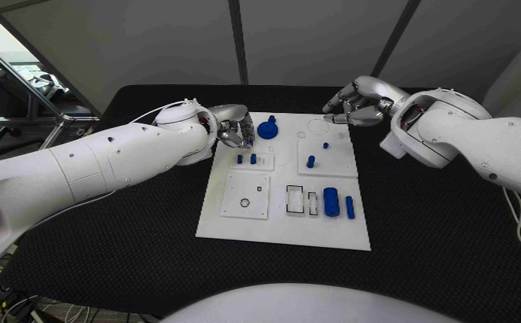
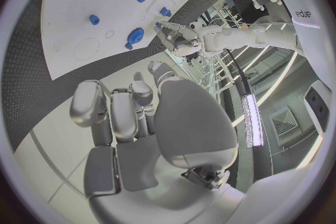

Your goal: Assemble the parts on the task board

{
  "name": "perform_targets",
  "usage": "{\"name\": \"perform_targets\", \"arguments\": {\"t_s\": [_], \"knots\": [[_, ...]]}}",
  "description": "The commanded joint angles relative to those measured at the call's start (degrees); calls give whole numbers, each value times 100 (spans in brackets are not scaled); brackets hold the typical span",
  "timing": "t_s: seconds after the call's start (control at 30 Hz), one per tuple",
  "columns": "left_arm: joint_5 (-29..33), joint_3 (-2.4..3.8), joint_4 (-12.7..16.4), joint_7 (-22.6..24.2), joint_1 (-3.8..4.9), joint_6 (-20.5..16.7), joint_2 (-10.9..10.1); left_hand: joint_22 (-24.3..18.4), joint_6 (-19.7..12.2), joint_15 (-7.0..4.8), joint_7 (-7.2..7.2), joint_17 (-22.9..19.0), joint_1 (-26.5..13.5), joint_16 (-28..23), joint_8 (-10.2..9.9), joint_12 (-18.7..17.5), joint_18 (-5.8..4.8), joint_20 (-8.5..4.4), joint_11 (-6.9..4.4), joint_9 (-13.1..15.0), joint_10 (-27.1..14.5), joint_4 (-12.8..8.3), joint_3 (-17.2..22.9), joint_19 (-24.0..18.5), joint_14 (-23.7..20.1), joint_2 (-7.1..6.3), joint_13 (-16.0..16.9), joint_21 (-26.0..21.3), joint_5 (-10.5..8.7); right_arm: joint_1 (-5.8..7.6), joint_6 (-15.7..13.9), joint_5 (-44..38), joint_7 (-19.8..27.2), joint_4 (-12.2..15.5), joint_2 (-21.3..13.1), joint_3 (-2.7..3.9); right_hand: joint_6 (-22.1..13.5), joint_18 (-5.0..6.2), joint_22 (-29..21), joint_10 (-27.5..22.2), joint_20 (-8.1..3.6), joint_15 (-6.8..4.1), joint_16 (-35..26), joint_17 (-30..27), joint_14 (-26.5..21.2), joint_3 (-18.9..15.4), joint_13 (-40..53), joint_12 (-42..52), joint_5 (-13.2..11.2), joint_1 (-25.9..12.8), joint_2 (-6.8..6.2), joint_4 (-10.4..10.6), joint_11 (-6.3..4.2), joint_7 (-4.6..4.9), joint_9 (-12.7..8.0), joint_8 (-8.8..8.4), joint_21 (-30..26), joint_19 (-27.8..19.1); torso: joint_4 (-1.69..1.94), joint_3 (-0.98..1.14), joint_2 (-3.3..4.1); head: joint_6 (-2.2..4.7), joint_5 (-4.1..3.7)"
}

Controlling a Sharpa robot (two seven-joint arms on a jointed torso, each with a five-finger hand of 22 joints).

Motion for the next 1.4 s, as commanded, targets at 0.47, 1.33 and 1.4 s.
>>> {"name": "perform_targets", "arguments": {"t_s": [0.47,1.33,1.4], "knots": [[27,-9,-100,-91,-1,166,88,584,7,-14,2,-39,-74,8,-69,-77,-101,1,21,-5,32,-6,51,46,43,-23,-17,7,-4,11,8,-13,53,7,4,4,-38,99,7,-13,5,-32,-30,9,191,4,6,14,20,6,-43,26,-16,-16,-8,36,-15,42,-2,1,4,-6,-1],[65,-9,-106,-162,-5,78,44,575,-870,53,80,-104,-290,73,-739,-487,-87,63,101,-58,-203,-91,123,26,29,-199,-62,-83,-1,11,-83,-297,-75,-25,-38,4,-105,208,-515,-1352,15,-13,-1079,-1052,-71,346,-2469,-2779,-6,113,-261,206,28,14,-3,66,-459,-296,5,-2,-8,4,-6],[83,-8,-101,-160,-6,31,30,554,-1005,58,65,-107,-296,82,-814,-534,-78,66,110,-57,-264,-95,102,13,29,-208,-68,-131,0,10,-55,-398,-113,-37,-37,4,-75,212,-540,-1408,22,-2,-1189,-1155,-63,419,-2759,-3095,-50,150,-297,222,42,26,4,91,-489,-296,6,-4,-10,2,-10]]}}
